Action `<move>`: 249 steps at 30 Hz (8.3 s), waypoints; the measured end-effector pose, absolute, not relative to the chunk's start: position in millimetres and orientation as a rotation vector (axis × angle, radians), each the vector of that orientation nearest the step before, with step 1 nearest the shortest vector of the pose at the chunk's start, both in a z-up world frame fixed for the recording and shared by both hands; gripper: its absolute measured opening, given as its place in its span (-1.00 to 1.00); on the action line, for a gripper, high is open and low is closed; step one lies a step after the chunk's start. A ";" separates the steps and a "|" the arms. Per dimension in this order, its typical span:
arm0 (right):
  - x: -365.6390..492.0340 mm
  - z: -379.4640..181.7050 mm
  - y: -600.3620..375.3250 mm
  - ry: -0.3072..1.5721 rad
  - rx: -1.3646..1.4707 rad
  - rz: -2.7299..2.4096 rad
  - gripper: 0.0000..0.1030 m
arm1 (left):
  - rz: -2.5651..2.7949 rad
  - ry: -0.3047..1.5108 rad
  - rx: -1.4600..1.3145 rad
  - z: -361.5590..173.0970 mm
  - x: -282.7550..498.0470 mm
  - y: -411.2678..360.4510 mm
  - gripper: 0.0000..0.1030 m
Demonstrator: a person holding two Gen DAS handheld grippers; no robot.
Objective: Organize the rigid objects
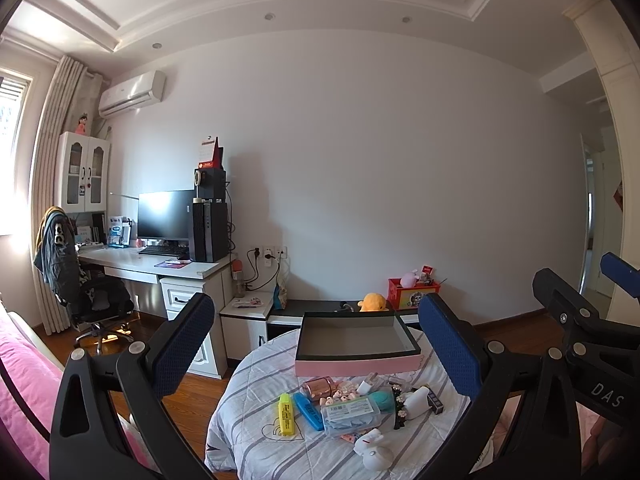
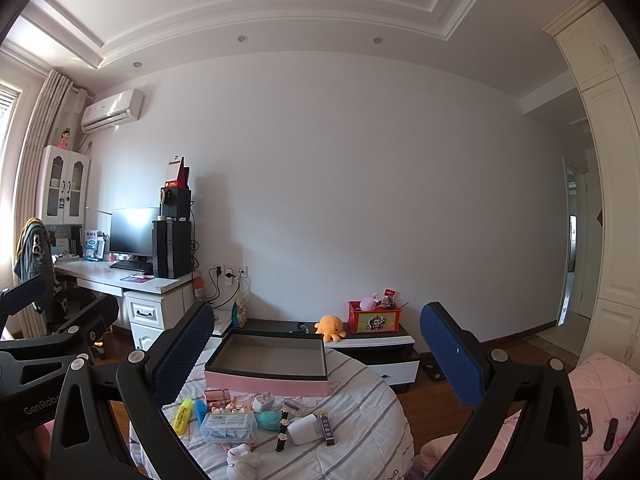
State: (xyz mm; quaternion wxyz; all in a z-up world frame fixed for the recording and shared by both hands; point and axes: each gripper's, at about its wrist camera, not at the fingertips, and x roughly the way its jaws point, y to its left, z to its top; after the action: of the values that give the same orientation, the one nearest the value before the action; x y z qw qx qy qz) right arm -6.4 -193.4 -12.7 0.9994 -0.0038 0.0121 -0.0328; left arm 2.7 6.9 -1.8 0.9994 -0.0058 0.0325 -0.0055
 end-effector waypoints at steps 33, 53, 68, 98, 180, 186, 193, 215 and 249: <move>-12.9 -11.6 -191.3 0.029 -0.011 -0.058 1.00 | -0.004 0.068 -0.008 -4.1 2.7 10.3 1.00; -9.8 -10.7 -192.8 0.032 -0.011 -0.053 1.00 | -0.007 0.069 -0.008 -4.2 2.3 11.3 1.00; 22.3 -34.9 -200.5 0.101 0.007 -0.031 1.00 | -0.031 0.138 -0.005 -24.7 36.1 7.8 1.00; 152.1 -216.8 -272.3 0.569 0.065 -0.031 1.00 | -0.113 0.672 0.079 -237.9 157.4 -63.0 0.89; 437.6 -224.7 -171.2 0.813 -0.025 0.319 -0.10 | -0.146 0.801 0.084 -194.1 436.7 -18.4 0.44; 391.0 -181.5 -183.1 0.668 0.011 0.251 0.60 | -0.069 0.579 0.093 -141.4 362.5 -3.5 0.95; 273.8 -122.4 -191.6 0.413 0.030 0.165 0.72 | 0.063 0.321 0.087 -98.1 236.7 3.7 1.00; 80.3 -73.7 -190.7 0.150 -0.018 0.039 1.00 | 0.030 0.151 0.045 -65.8 65.9 5.9 1.00; 104.7 -104.9 -204.8 0.258 -0.006 0.016 1.00 | 0.078 0.333 -0.030 -105.0 113.1 46.6 1.00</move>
State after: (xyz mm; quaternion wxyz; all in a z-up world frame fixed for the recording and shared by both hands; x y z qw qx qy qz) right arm 104.7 -204.8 -104.9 0.9917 -0.0030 0.1285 0.0078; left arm 113.1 46.6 -105.0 0.9853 -0.0149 0.1655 0.0387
